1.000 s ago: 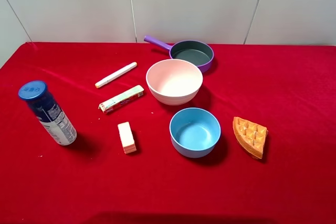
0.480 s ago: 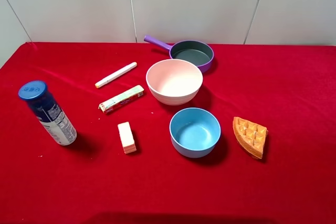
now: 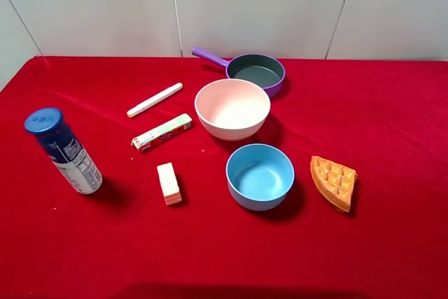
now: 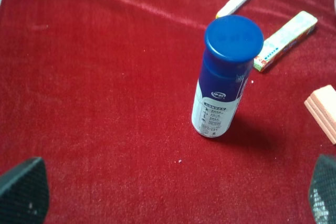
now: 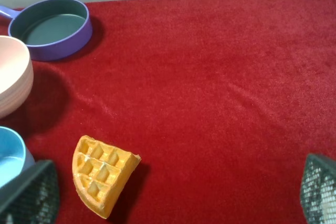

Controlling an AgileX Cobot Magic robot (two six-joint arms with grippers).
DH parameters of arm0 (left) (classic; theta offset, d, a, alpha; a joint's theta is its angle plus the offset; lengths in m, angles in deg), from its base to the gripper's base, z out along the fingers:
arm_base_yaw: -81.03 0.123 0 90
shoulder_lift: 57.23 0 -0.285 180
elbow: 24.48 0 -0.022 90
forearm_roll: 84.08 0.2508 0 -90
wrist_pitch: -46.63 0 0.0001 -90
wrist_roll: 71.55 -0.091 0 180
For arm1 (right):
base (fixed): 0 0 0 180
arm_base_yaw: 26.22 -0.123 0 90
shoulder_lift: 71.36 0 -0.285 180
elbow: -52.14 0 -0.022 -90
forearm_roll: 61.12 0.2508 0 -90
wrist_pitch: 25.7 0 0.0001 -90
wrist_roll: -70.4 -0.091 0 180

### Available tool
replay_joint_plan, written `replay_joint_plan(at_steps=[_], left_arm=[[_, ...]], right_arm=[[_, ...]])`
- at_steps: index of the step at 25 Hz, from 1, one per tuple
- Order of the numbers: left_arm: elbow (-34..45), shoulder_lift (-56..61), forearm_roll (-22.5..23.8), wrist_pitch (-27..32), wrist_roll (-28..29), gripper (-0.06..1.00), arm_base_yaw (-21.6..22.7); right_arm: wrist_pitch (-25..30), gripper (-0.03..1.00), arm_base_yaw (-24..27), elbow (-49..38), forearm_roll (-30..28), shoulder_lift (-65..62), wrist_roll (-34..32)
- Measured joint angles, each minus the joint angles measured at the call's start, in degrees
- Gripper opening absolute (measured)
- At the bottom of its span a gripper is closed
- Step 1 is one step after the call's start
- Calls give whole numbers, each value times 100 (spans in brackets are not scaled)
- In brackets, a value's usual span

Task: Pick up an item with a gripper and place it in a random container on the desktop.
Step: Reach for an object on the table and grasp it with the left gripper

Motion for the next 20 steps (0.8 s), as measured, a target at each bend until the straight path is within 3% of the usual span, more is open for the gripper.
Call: replay_joint_plan(at_steps=[20], left_arm=[[-1390, -3279, -410, 312, -322, 99, 0]], right_arm=[[0, 69, 0, 0, 0, 0, 0]])
